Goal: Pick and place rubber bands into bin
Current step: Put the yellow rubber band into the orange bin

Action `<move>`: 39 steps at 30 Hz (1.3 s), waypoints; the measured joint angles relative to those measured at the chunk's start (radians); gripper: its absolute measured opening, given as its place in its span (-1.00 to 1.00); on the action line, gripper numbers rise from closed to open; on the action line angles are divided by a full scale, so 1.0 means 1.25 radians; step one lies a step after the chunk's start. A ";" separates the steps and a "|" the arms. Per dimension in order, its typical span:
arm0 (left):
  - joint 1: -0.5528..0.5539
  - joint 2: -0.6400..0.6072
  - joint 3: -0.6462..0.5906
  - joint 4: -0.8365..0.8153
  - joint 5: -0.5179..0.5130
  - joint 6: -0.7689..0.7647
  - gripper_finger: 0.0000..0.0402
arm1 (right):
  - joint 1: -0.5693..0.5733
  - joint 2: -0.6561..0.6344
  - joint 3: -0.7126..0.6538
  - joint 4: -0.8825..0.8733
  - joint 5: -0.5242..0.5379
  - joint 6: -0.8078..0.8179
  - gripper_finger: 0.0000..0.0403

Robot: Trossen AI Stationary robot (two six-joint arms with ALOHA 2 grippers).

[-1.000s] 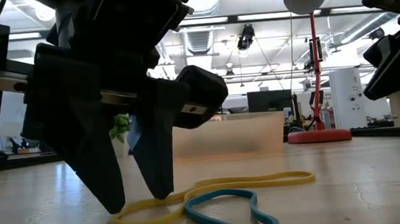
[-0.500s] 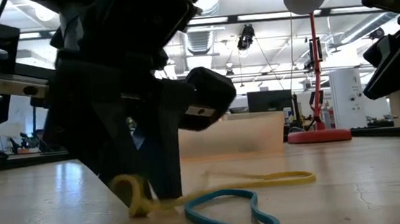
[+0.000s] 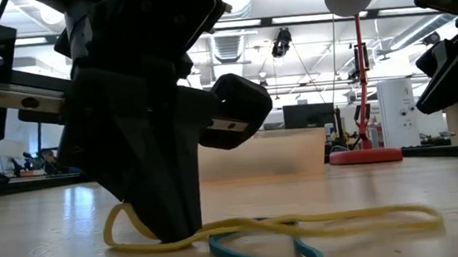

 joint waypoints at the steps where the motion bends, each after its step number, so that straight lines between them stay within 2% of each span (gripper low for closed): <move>1: 0.000 0.000 0.001 0.000 0.000 0.000 -1.00 | 0.000 0.000 0.000 0.000 0.000 0.000 -0.72; 14: 0.005 -0.104 -0.012 -0.024 -0.052 0.009 -1.00 | 0.000 0.000 -0.001 0.000 -0.001 0.000 -0.72; 22: 0.009 -0.091 -0.022 -0.033 -0.062 -0.019 -0.99 | 0.000 0.000 -0.001 0.000 -0.001 0.003 -0.72; 25: 0.009 -0.083 -0.022 -0.032 -0.054 -0.022 -0.90 | 0.000 0.000 -0.001 0.000 -0.001 0.002 -0.72; 31: 0.009 -0.084 -0.020 -0.029 -0.042 -0.043 -0.58 | 0.000 0.000 -0.001 0.000 -0.001 0.001 -0.72; 36: 0.012 -0.085 -0.020 -0.026 0.042 -0.067 -0.38 | 0.000 0.000 -0.001 0.000 -0.001 0.001 -0.72; 39: 0.013 -0.086 -0.020 -0.018 0.046 -0.094 -0.31 | 0.000 0.000 -0.002 0.000 -0.001 0.001 -0.72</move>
